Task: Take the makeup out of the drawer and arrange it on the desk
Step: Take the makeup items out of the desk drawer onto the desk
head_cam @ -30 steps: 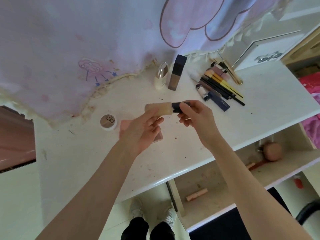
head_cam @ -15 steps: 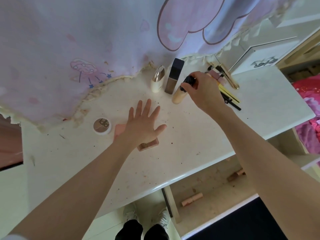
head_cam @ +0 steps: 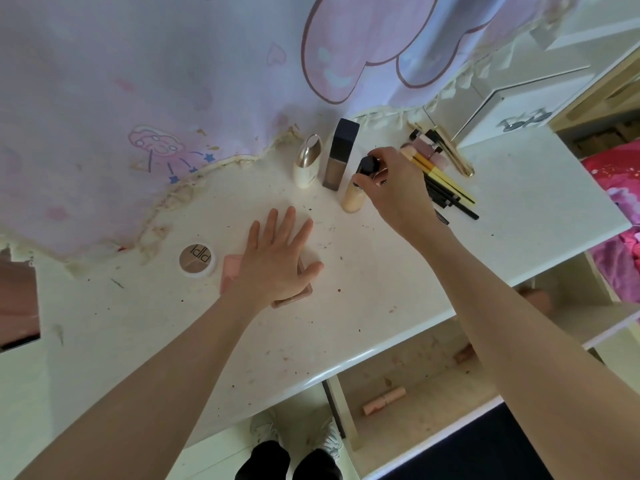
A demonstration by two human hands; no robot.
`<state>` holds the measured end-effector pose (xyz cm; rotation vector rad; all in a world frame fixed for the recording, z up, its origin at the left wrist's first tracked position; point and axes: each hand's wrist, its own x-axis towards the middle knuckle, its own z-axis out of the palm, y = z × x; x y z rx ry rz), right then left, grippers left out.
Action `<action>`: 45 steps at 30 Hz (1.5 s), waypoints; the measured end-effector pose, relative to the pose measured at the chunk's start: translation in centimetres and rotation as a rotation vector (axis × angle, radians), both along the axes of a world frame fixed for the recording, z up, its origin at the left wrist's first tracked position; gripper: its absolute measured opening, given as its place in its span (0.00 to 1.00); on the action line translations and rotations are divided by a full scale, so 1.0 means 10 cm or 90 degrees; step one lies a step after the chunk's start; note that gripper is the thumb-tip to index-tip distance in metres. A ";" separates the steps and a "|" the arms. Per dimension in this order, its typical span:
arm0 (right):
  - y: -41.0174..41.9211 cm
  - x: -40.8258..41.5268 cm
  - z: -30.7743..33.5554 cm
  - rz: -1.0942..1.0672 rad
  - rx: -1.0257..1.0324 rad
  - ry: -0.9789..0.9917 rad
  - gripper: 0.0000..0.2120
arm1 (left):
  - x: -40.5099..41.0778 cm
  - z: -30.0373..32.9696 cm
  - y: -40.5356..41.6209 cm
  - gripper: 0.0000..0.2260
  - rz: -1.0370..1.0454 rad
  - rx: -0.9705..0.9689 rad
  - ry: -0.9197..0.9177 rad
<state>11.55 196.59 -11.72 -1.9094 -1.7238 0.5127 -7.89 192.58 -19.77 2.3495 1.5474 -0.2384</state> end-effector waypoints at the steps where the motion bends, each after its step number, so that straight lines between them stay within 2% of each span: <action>1: -0.04 0.01 0.01 -0.009 0.000 0.012 0.20 | 0.00 0.03 0.00 0.32 0.005 -0.012 -0.002; 3: -0.17 0.05 0.02 -0.033 0.012 0.018 0.22 | 0.03 0.11 -0.03 0.31 0.021 -0.017 -0.023; 5: -0.38 0.12 0.02 -0.050 0.027 0.013 0.20 | 0.07 0.19 -0.16 0.28 0.027 0.050 -0.081; 9: -1.07 0.42 -0.07 -0.051 0.041 0.042 0.14 | 0.33 0.36 -0.71 0.15 -0.013 0.187 -0.308; 11: -1.46 0.61 -0.16 -0.042 0.012 0.058 0.11 | 0.51 0.41 -1.00 0.13 -0.080 0.161 -0.377; 14: -1.92 0.94 -0.34 -0.046 -0.109 0.060 0.09 | 0.82 0.41 -1.34 0.13 -0.177 0.031 -0.411; 18: -2.20 1.44 -0.57 0.010 -0.255 -0.062 0.13 | 1.25 0.19 -1.64 0.13 -0.184 -0.142 -0.391; 22: -2.22 1.88 -0.82 0.023 -0.407 -0.169 0.16 | 1.49 -0.23 -1.82 0.16 -0.074 -0.302 -0.268; 27: -1.99 2.27 -1.13 0.057 -0.487 -0.253 0.19 | 1.57 -0.68 -1.89 0.15 0.053 -0.416 -0.136; 31: -1.86 2.38 -1.36 0.154 -0.591 -0.341 0.18 | 1.57 -0.86 -1.91 0.15 0.121 -0.453 -0.122; 37: -1.82 2.47 -1.48 0.193 -0.613 -0.445 0.14 | 1.62 -0.89 -1.91 0.12 0.124 -0.456 -0.090; 45: -1.73 2.53 -1.46 0.210 -0.687 -0.414 0.11 | 1.58 -0.89 -1.88 0.09 0.097 -0.494 -0.062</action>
